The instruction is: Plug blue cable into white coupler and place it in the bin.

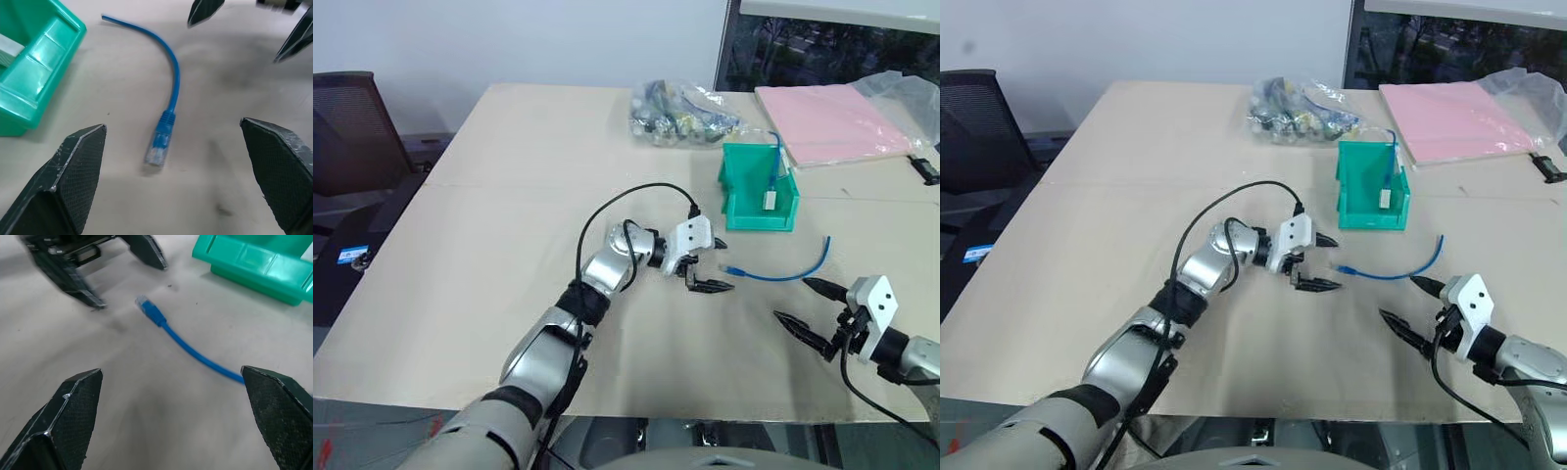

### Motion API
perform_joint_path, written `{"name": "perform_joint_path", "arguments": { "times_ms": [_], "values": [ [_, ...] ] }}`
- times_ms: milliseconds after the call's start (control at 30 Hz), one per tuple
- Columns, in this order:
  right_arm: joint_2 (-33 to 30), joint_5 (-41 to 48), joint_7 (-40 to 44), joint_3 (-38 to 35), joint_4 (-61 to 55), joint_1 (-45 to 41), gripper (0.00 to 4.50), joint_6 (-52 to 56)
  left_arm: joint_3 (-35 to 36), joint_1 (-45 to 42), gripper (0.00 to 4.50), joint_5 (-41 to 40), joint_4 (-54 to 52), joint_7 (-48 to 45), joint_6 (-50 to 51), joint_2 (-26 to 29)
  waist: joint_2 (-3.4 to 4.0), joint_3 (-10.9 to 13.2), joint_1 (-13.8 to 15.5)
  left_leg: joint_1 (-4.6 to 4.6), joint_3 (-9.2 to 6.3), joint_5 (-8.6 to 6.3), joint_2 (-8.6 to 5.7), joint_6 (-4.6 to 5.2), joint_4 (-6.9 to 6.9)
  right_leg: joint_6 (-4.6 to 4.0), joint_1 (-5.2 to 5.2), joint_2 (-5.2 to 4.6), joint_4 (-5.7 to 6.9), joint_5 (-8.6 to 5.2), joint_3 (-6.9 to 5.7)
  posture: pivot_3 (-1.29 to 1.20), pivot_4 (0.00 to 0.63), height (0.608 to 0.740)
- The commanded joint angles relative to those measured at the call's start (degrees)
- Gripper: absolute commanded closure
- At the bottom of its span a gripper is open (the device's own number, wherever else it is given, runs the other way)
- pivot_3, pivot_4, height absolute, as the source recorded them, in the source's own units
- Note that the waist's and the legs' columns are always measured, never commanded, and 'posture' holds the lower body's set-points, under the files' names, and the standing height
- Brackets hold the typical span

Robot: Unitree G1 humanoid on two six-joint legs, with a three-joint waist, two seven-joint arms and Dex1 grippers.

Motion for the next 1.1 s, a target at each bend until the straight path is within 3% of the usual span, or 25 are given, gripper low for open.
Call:
{"name": "perform_joint_path", "arguments": {
  "times_ms": [33,233,267,333,500,533,600,833,967,1100],
  "values": [
    [-0.02,0.82,-0.87,-1.69,-2.13,0.6,0.04,-0.24,-0.3,-1.99,0.0,1.81,3.62,-0.02,-2.87,-1.57,0.0,0.0,-0.07,0.0,0.01,0.0,0.0,0.0,0.0,0.0,0.0,0.01,0.0,0.0,0.02,0.0,0.15,0.74],
    [0.11,0.98,-1.73,-2.0,-2.92,2.3,0.04,-0.02,-1.1,-3.47,0.0,4.88,8.3,0.42,-4.5,-2.98,0.0,0.0,0.13,-0.02,-0.04,0.0,0.01,0.0,0.0,0.0,0.0,-0.01,0.0,0.0,-0.04,0.0,0.15,0.74],
    [0.1,1.07,-1.83,-2.01,-3.05,2.61,0.01,-0.02,-0.87,-3.66,0.25,5.14,9.03,0.62,-4.91,-3.33,0.0,0.0,0.12,-0.02,-0.03,0.0,0.01,0.0,0.0,0.0,0.0,-0.02,0.0,0.0,-0.03,0.0,0.15,0.74],
    [0.13,1.35,-2.01,-2.07,-3.3,3.21,0.0,0.09,-0.63,-3.67,0.87,5.3,9.56,0.12,-5.63,-3.68,-0.01,0.0,0.08,-0.02,-0.02,0.0,0.0,0.01,0.0,0.0,0.01,-0.04,-0.01,0.0,-0.03,0.0,0.15,0.74],
    [-0.02,1.72,-2.21,-2.05,-3.47,4.05,0.0,0.03,-0.2,-3.29,3.38,5.65,9.45,-1.05,-6.18,-3.93,-0.01,0.0,0.01,0.0,-0.01,0.0,0.0,0.01,0.0,0.0,0.0,-0.06,0.0,0.0,-0.01,0.0,0.15,0.74],
    [0.0,1.79,-2.25,-2.0,-3.48,4.18,0.0,0.07,-0.18,-3.15,3.56,5.75,9.29,-1.26,-6.19,-3.88,-0.01,0.0,0.01,0.0,-0.02,0.0,0.0,0.01,0.0,0.0,0.0,-0.05,0.0,0.0,-0.01,0.0,0.15,0.74],
    [0.29,2.31,-2.48,-1.95,-3.63,4.36,0.0,0.46,-0.37,-2.88,4.44,6.08,8.92,-1.82,-6.39,-3.59,-0.01,0.0,0.01,-0.01,-0.04,0.0,0.01,0.01,-0.01,0.0,0.0,-0.05,0.0,0.0,-0.03,0.0,0.15,0.74],
    [6.28,10.88,-5.71,-0.73,-5.15,3.94,0.0,6.12,2.29,-0.43,4.44,0.68,1.36,-5.88,-1.65,-3.86,0.0,0.0,-0.02,-0.01,-0.04,0.0,0.08,0.0,-0.04,-0.01,-0.01,-0.19,0.0,0.0,-0.03,0.0,0.15,0.74],
    [10.34,15.6,-7.06,0.75,-3.32,1.44,0.0,9.26,4.37,3.9,4.44,-7.13,-9.96,-10.29,10.96,-4.16,0.01,0.0,-0.11,-0.02,-0.03,-0.01,0.1,0.0,-0.03,-0.01,-0.01,-0.26,0.0,0.0,-0.05,0.0,0.15,0.74],
    [12.68,26.18,-5.74,-0.89,-3.57,-1.49,0.0,13.95,6.47,7.02,4.44,-15.79,-21.36,-11.91,26.18,-3.08,0.02,-0.01,-0.13,-0.02,-0.05,0.0,0.11,0.0,-0.03,-0.02,-0.01,-0.31,0.02,0.0,-0.06,0.0,0.15,0.74]
  ]
}}
